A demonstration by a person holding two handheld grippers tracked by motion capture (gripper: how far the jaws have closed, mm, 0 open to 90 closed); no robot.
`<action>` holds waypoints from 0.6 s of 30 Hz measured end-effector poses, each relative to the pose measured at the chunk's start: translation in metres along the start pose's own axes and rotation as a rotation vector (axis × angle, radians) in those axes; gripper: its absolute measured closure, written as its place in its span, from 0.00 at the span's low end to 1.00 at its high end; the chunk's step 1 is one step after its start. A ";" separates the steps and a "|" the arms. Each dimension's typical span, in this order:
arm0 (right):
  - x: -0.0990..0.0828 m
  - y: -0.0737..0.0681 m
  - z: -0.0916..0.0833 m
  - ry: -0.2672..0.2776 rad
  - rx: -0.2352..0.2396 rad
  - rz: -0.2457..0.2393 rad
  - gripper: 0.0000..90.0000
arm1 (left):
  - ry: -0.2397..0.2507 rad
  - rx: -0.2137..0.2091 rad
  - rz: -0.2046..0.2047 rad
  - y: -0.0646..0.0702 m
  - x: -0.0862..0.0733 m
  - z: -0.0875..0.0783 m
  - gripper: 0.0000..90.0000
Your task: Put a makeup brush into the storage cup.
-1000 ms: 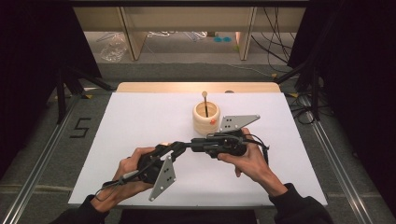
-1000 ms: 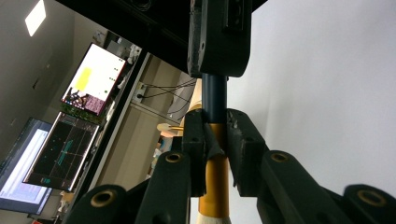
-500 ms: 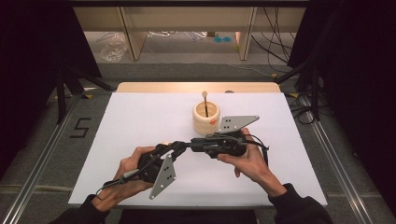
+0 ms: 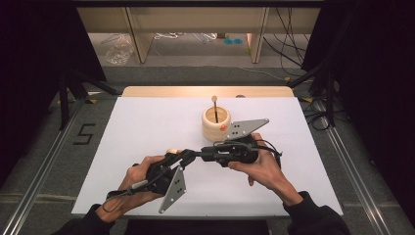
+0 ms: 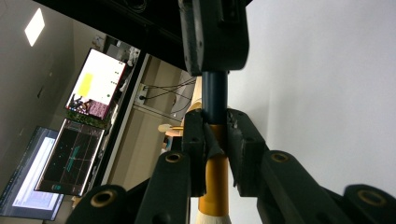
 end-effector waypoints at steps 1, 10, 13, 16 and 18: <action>0.000 0.000 -0.001 -0.021 0.001 -0.004 0.86 | -0.001 0.003 0.003 0.000 0.000 0.000 0.87; -0.001 -0.001 -0.002 -0.086 0.009 0.017 0.87 | -0.008 0.045 -0.032 0.004 -0.001 -0.002 0.87; -0.001 0.000 -0.003 -0.087 0.003 0.020 0.87 | -0.011 0.043 -0.020 0.005 -0.002 -0.002 0.87; -0.002 0.000 -0.004 -0.108 0.012 0.020 0.87 | -0.012 0.037 -0.028 0.007 -0.002 -0.002 0.87; -0.003 0.000 -0.005 -0.120 0.015 0.026 0.88 | -0.013 -0.012 0.088 0.004 0.001 -0.001 0.87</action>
Point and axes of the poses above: each handheld gripper's, and its own axes: z roughly forward along the jaws, x roughly out of its top, y roughly to its right, the point moved 6 cm from there along z, roughly forward along the jaws, and after that the axes turned 2 degrees about y, right-handed, at the moved point
